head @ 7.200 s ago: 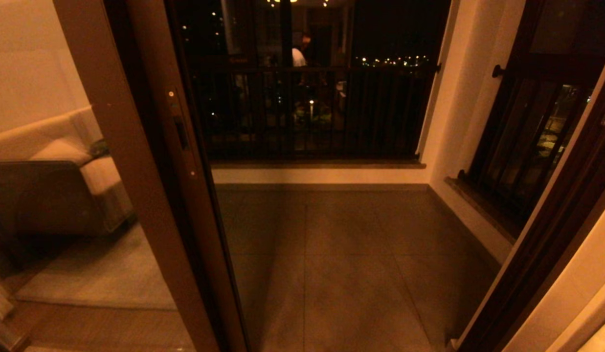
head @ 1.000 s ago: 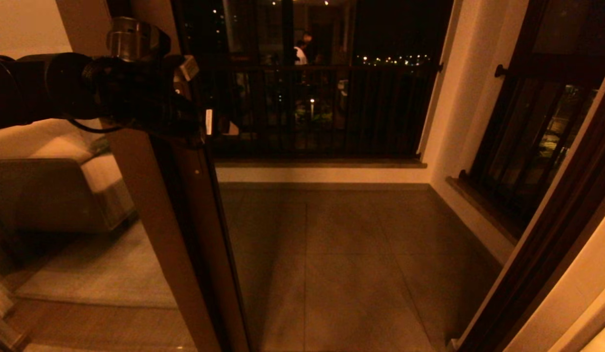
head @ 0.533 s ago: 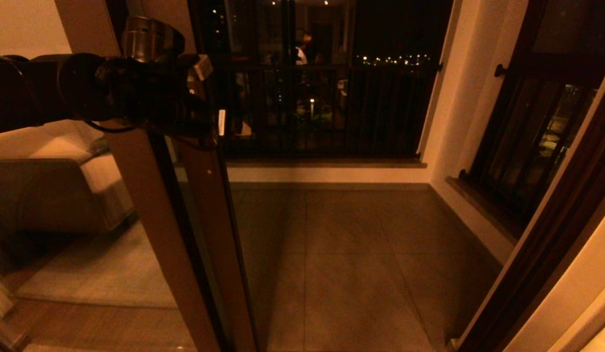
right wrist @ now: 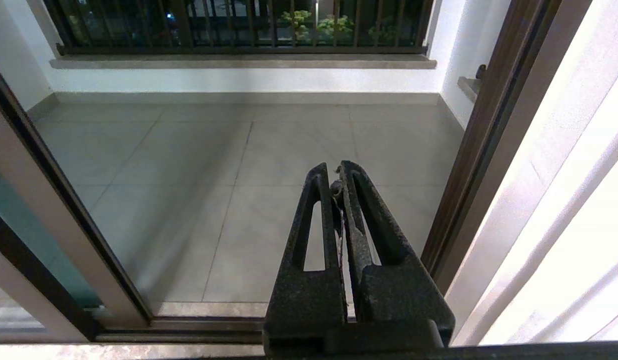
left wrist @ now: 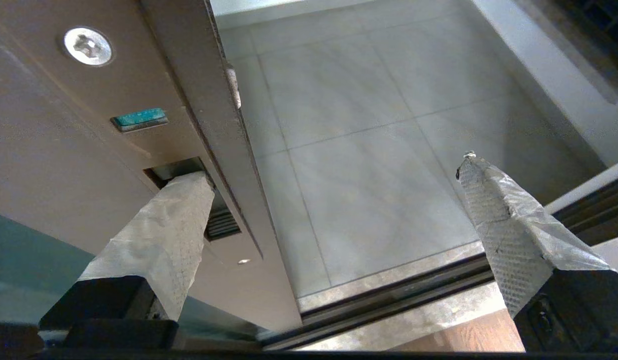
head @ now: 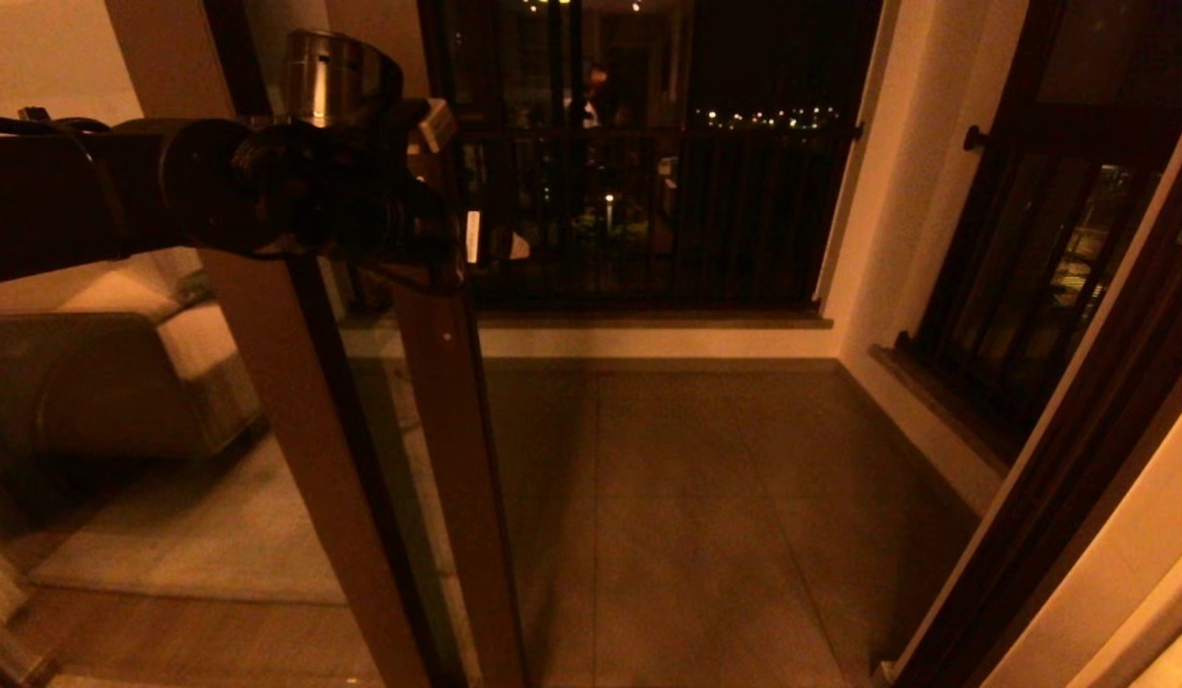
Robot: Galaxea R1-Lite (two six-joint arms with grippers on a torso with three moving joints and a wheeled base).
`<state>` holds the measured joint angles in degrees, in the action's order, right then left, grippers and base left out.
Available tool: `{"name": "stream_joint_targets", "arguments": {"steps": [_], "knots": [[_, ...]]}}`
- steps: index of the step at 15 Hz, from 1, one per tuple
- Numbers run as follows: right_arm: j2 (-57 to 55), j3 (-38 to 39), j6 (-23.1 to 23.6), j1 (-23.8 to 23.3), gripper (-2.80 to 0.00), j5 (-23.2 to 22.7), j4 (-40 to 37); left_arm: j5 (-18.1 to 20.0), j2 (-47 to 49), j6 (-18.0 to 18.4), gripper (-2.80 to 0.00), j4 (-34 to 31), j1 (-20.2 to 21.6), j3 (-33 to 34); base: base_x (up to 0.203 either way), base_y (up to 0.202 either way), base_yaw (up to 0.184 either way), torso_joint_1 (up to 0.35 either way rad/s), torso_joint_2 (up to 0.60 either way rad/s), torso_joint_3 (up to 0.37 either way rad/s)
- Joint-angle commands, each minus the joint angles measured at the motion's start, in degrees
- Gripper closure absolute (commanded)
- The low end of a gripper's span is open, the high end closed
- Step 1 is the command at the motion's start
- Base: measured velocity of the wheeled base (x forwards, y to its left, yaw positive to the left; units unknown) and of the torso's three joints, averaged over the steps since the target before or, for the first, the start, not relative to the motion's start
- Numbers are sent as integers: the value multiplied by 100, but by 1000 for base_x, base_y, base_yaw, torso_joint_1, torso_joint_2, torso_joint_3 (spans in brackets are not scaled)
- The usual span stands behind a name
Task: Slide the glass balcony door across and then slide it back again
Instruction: Close the slid door
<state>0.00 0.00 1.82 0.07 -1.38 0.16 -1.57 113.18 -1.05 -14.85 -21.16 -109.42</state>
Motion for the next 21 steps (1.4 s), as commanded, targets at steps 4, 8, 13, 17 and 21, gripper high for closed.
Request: {"name": "stream_joint_targets", "arguments": {"steps": [4, 8, 13, 17, 21], "knots": [[-9, 0, 3, 1, 0, -3, 2, -106, 64, -1, -280, 193, -170, 0, 0, 0, 0, 0, 0, 0], [-9, 0, 3, 1, 0, -3, 2, -136, 69, -9, -280, 312, -404, 0, 0, 0, 0, 0, 0, 0], [-9, 0, 3, 1, 0, -3, 2, -705, 20, -24, -280, 322, -914, 66, 0, 0, 0, 0, 0, 0], [-9, 0, 3, 1, 0, -3, 2, -906, -15, -53, -280, 316, -951, 123, 0, 0, 0, 0, 0, 0], [-9, 0, 3, 1, 0, -3, 2, -906, -16, -45, -280, 325, -959, 123, 0, 0, 0, 0, 0, 0]]}}
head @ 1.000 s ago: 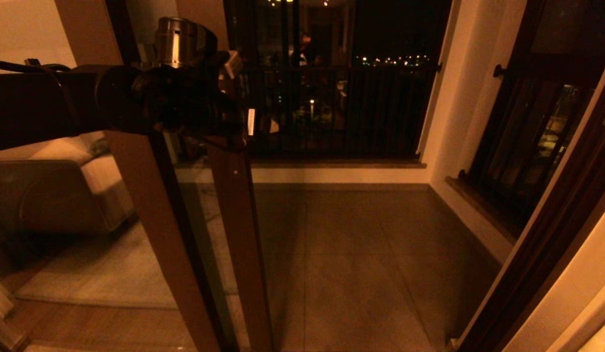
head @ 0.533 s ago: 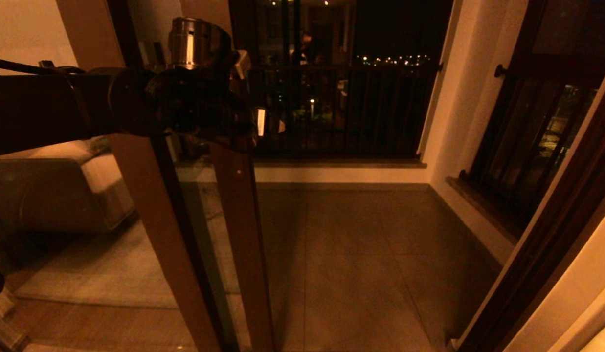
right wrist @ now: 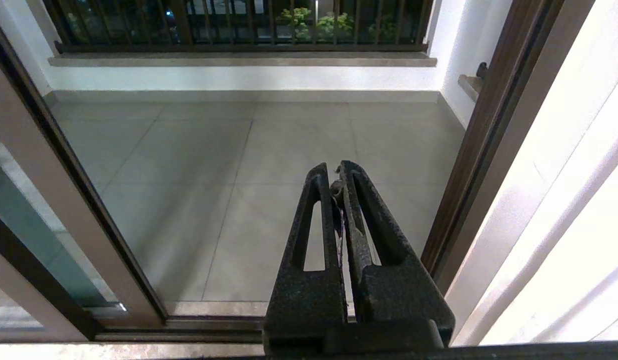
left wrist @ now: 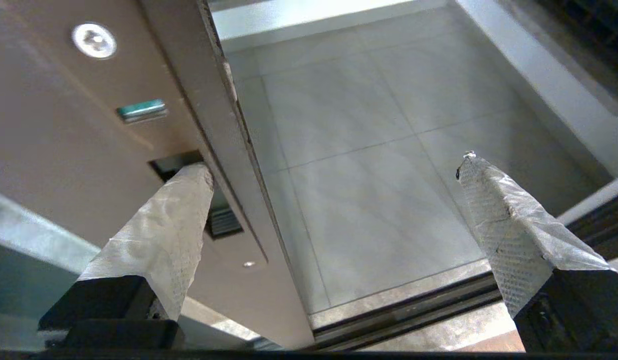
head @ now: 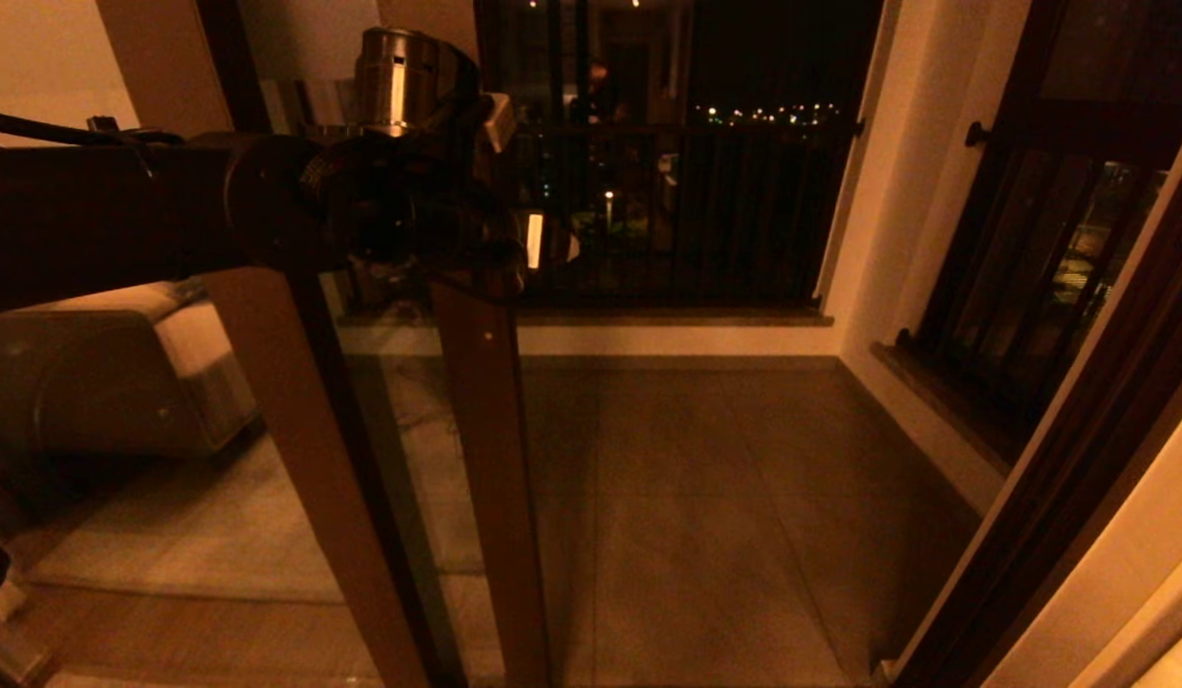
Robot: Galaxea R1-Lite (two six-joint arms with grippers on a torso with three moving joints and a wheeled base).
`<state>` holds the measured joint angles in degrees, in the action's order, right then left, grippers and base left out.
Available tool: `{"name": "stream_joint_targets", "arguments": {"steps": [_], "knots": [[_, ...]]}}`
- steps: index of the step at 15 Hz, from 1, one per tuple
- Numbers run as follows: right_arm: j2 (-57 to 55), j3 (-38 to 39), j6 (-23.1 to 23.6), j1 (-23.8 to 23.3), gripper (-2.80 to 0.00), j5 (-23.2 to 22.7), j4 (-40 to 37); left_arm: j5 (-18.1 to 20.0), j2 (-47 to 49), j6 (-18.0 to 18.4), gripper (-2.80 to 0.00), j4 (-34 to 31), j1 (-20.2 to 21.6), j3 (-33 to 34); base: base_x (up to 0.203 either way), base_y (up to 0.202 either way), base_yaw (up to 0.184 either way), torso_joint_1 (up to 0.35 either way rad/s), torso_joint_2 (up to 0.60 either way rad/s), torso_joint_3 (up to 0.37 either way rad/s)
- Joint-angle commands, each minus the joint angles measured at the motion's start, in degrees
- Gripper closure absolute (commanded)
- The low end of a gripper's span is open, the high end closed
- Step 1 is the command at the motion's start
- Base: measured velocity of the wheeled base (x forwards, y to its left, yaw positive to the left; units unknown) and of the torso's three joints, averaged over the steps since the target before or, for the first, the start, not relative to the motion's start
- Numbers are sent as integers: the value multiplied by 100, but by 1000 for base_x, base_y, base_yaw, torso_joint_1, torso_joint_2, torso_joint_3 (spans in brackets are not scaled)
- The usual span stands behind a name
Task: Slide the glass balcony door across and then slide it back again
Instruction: Close the slid door
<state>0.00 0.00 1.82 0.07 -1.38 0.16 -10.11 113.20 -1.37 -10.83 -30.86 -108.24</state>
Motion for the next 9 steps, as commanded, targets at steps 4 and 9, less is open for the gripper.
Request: {"name": "stream_joint_targets", "arguments": {"steps": [4, 9], "knots": [[-9, 0, 3, 1, 0, -3, 2, -53, -9, -13, -280, -78, -43, 0, 0, 0, 0, 0, 0, 0], [-9, 0, 3, 1, 0, -3, 2, -317, 116, -10, -280, -8, -157, -13, 0, 0, 0, 0, 0, 0]]}}
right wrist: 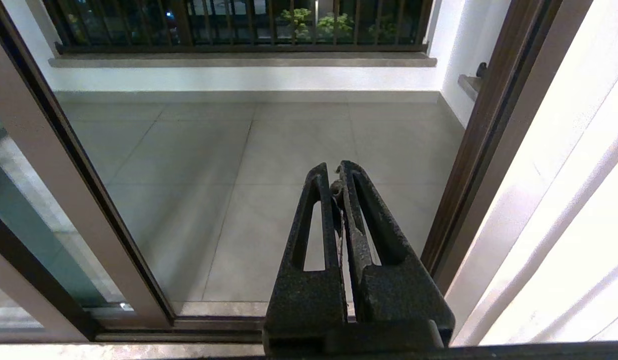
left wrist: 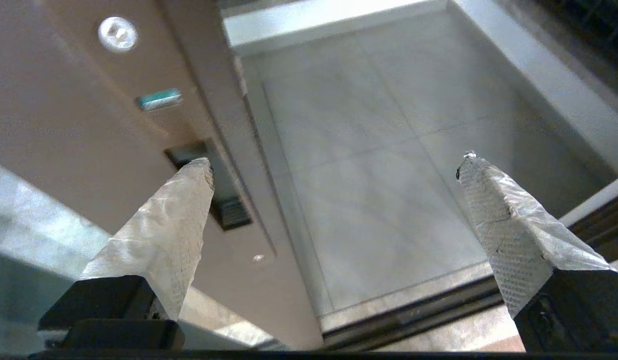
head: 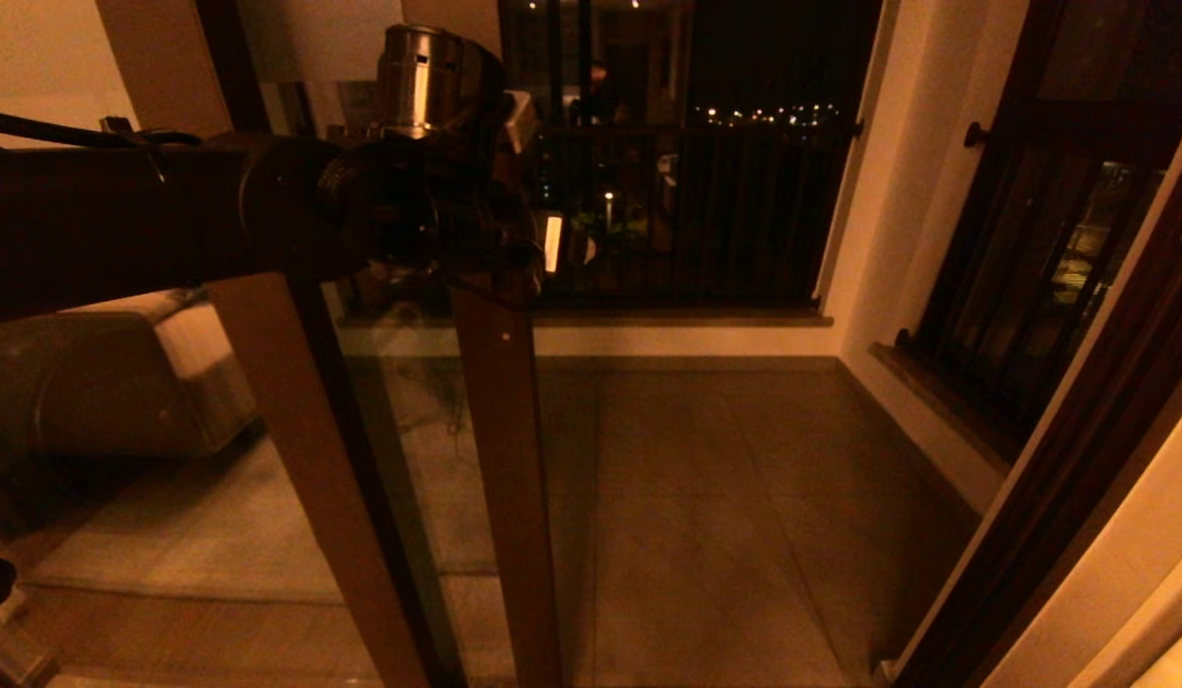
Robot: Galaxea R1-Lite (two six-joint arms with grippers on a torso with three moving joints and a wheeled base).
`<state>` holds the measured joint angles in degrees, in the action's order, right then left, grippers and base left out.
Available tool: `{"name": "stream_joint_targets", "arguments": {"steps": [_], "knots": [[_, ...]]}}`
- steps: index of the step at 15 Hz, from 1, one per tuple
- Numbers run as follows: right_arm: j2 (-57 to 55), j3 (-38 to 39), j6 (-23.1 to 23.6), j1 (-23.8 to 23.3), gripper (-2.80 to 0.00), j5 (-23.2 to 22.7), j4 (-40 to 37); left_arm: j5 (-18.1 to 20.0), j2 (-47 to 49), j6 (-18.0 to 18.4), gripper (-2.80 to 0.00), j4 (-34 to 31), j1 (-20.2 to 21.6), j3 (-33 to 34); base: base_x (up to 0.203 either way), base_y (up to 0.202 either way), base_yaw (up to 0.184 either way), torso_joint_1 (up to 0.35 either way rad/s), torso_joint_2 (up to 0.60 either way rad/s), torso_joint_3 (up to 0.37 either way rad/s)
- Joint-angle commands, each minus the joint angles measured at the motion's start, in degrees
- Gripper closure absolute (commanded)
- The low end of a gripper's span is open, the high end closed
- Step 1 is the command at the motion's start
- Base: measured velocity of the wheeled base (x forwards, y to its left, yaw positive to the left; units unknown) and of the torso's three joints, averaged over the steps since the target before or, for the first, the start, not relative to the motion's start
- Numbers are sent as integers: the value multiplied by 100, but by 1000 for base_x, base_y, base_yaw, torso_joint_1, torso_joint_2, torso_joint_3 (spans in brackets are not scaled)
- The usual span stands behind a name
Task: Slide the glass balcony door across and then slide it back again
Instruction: Close the slid door
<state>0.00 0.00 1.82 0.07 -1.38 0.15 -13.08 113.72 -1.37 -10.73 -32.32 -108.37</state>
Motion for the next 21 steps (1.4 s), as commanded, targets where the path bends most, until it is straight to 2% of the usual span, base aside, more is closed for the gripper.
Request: {"name": "stream_joint_targets", "arguments": {"steps": [1, 17, 21], "knots": [[-9, 0, 3, 1, 0, -3, 2, -15, 75, -4, -280, 93, -19, 1, 0, 0, 0, 0, 0, 0], [-9, 0, 3, 1, 0, -3, 2, -45, 337, -13, -280, 256, -152, -69, 0, 0, 0, 0, 0, 0], [-9, 0, 3, 1, 0, -3, 2, -125, 482, -13, -280, 501, -195, -70, 0, 0, 0, 0, 0, 0]]}}
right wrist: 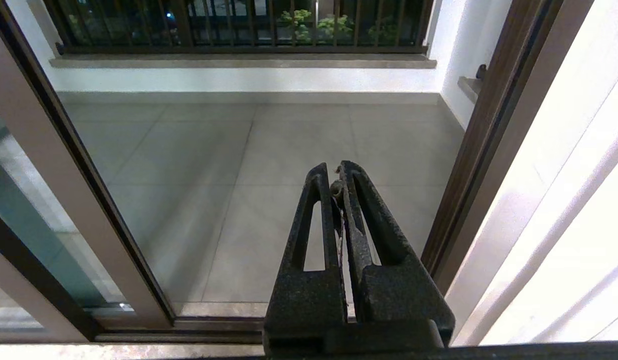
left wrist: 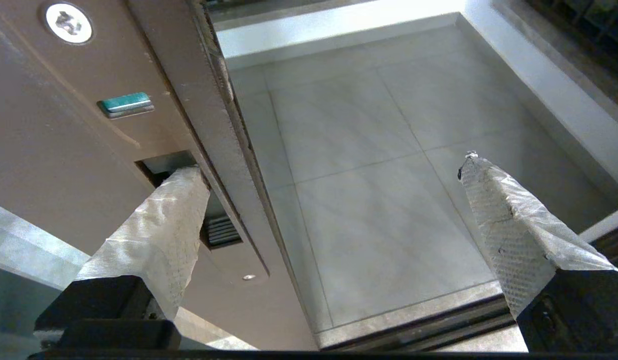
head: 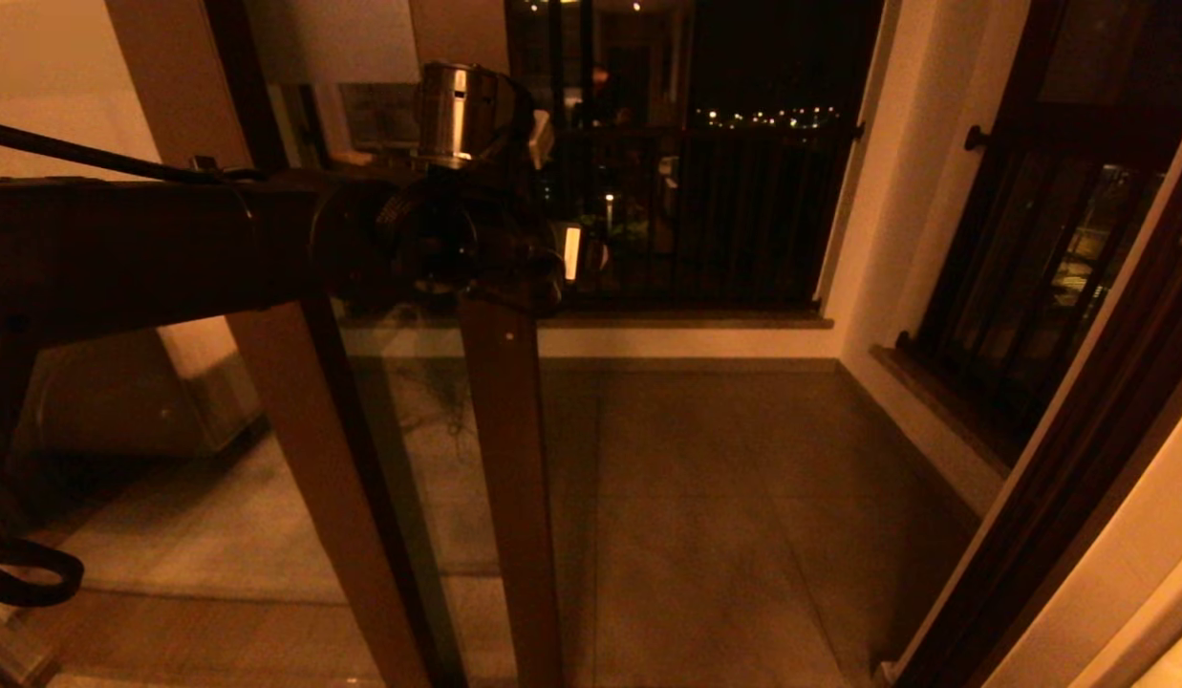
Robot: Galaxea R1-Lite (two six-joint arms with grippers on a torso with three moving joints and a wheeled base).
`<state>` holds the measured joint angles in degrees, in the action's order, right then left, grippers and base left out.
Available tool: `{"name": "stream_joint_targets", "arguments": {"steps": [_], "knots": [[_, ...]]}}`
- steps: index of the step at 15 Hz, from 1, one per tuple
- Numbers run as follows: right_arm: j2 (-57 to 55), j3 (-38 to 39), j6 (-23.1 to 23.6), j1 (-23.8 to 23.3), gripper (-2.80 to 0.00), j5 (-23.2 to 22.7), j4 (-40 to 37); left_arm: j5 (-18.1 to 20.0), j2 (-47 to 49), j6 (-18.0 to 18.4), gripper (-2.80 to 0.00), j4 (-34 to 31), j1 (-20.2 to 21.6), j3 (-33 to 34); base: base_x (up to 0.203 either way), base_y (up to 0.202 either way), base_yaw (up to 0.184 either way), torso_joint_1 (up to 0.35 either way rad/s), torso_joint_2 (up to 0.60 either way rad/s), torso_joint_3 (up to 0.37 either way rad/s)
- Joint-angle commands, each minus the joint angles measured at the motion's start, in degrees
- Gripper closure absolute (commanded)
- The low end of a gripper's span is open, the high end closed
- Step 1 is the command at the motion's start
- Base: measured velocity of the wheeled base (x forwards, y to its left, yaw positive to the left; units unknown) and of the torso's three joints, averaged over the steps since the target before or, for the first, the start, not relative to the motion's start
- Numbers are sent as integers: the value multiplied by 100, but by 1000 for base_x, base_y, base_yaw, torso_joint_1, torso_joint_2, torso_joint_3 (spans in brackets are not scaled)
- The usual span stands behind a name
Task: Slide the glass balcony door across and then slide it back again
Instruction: Close the slid door
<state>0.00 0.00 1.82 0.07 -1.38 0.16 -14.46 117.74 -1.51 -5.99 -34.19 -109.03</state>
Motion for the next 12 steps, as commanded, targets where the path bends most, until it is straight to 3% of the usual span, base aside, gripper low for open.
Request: {"name": "stream_joint_targets", "arguments": {"steps": [1, 12], "knots": [[-9, 0, 3, 1, 0, -3, 2, 13, 100, 2, -280, 29, -37, -4, 0, 0, 0, 0, 0, 0], [-9, 0, 3, 1, 0, -3, 2, 5, 247, 2, -280, 45, -211, -48, 0, 0, 0, 0, 0, 0]]}}
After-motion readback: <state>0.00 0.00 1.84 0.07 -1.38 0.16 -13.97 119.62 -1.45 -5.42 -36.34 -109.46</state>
